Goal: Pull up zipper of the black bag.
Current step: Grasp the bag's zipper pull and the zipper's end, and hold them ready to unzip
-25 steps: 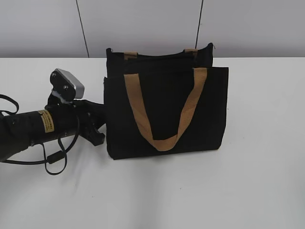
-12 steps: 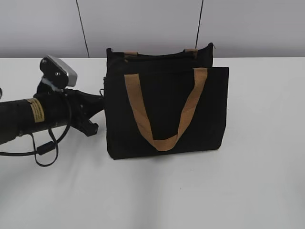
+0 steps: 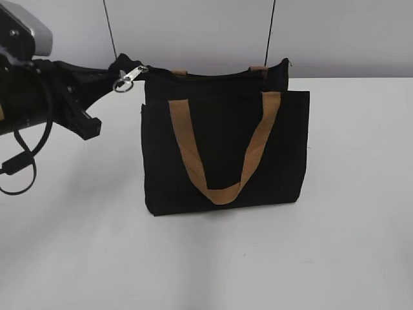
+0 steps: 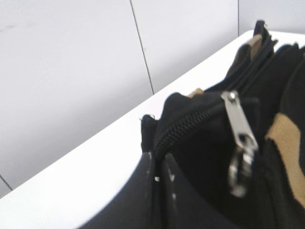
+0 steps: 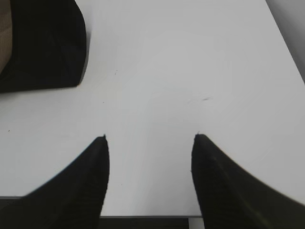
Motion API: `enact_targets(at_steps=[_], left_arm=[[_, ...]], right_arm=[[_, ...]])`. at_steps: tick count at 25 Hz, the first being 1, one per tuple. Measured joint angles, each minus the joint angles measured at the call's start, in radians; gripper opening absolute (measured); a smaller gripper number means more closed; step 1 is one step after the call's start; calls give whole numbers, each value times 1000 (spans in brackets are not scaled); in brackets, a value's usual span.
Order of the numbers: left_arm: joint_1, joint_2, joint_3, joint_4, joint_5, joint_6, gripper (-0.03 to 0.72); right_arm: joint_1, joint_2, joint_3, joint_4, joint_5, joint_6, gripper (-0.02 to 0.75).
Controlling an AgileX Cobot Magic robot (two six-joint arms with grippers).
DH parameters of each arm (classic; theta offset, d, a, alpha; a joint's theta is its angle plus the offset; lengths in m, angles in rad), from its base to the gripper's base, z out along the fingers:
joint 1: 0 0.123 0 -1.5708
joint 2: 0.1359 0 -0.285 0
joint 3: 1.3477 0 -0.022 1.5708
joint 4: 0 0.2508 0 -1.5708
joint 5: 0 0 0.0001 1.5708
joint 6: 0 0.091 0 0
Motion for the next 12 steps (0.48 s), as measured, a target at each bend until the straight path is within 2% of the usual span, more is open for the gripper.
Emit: enact_targets(at_steps=[4,12], left_arm=[[-1,-55,0,2,9,-62,-10],[-1,-103,1,4,20,-110,-10]], right_arm=[[0,0,0,0,0,0,434],[0,0,0,0,0,0,434]])
